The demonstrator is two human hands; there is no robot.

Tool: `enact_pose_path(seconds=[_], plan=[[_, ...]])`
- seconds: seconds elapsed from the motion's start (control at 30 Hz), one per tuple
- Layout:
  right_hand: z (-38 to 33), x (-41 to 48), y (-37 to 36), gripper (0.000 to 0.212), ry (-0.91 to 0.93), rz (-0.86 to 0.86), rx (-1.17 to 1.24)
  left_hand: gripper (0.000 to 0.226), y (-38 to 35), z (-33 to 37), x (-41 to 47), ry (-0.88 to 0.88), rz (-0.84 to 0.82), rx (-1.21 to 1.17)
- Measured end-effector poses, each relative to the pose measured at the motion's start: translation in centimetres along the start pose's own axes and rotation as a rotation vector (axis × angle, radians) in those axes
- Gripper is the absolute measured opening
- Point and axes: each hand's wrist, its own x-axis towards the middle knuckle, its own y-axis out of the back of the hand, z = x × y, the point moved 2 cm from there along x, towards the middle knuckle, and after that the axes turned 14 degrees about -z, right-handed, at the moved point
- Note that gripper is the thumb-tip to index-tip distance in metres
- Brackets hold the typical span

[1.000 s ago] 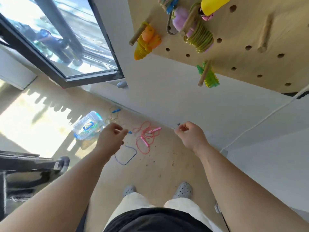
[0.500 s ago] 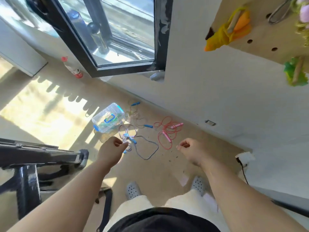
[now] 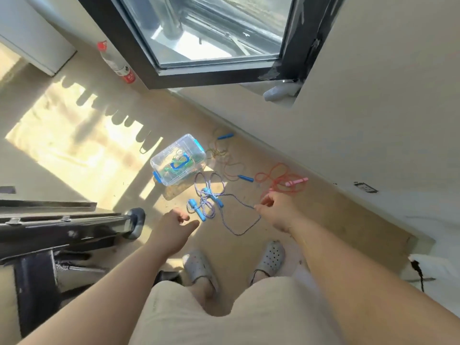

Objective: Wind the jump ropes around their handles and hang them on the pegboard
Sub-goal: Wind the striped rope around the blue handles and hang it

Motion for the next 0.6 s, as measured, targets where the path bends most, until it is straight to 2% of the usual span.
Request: enact_pose_path(seconds=[0.1, 0.17, 0.27, 0.4, 0.5, 0.6], plan=[[0.0, 7.2, -1.3, 0.024, -0.029, -0.009, -0.035, 0.035, -0.6, -1.1, 6.6, -0.013, -0.044, -0.040], [0.8, 13.1, -2.6, 0.028, -0.035, -0.031, -0.058, 0.034, -1.2, -2.4, 12.6, -0.001, -0.044, -0.021], [2.9, 22.9, -5.6, 0.028, -0.066, -0.079, -0.130, 0.028, -2.9, -6.8, 23.0, 0.078, -0.087, -0.021], [6.4, 35.4, -10.7, 0.028, -0.082, -0.151, -0.148, 0.032, -5.7, -14.2, 35.2, 0.221, -0.103, -0.140], [7.7, 43.2, -13.8, 0.043, -0.012, -0.215, -0.234, 0.033, -7.3, -18.5, 42.8, 0.302, -0.047, -0.229], [8.4, 50.0, -16.4, 0.049, 0.102, -0.220, -0.395, 0.053, -8.4, -21.6, 48.8, 0.357, 0.015, -0.215]])
